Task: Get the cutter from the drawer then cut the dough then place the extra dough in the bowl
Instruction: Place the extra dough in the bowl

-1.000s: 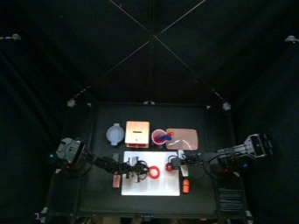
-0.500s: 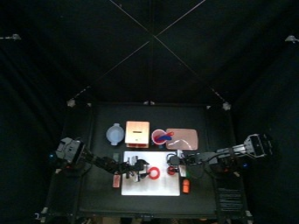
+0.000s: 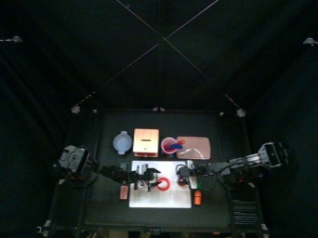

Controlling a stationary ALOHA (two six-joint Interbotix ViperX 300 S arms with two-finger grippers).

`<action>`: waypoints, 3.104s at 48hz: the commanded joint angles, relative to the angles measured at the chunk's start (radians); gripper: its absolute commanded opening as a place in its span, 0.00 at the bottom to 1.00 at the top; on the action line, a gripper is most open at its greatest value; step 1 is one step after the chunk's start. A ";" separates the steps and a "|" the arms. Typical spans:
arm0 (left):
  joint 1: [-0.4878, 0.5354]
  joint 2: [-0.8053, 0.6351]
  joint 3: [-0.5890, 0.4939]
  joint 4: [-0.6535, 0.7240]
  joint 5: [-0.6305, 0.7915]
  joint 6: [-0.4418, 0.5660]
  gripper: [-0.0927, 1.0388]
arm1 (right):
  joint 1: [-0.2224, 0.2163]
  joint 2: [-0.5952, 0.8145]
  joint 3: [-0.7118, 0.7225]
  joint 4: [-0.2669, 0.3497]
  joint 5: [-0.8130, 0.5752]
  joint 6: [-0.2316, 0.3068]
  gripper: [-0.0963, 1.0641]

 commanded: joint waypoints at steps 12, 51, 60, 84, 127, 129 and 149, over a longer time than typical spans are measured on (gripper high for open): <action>0.060 0.009 -0.054 0.002 0.161 -0.003 0.88 | -0.005 -0.011 -0.025 -0.011 -0.003 -0.003 0.81; -0.012 -0.034 -0.086 0.115 0.249 -0.003 0.61 | -0.014 -0.008 -0.023 -0.012 -0.003 0.002 0.81; 0.003 -0.069 -0.055 0.118 0.204 0.000 0.56 | -0.015 -0.008 -0.020 -0.012 -0.003 0.002 0.81; 0.305 -0.615 0.140 0.235 0.198 0.014 0.68 | -0.035 -0.009 -0.011 -0.020 0.015 -0.002 0.81; 0.537 -0.776 0.403 0.183 0.213 0.023 0.77 | -0.075 -0.012 -0.021 -0.032 0.011 0.000 0.81; 0.538 -0.719 0.376 0.210 0.215 0.025 0.77 | -0.075 -0.011 -0.021 -0.026 0.009 0.000 0.81; 0.549 -0.520 0.242 0.259 0.268 0.025 0.77 | -0.069 -0.011 -0.011 -0.017 0.011 0.002 0.81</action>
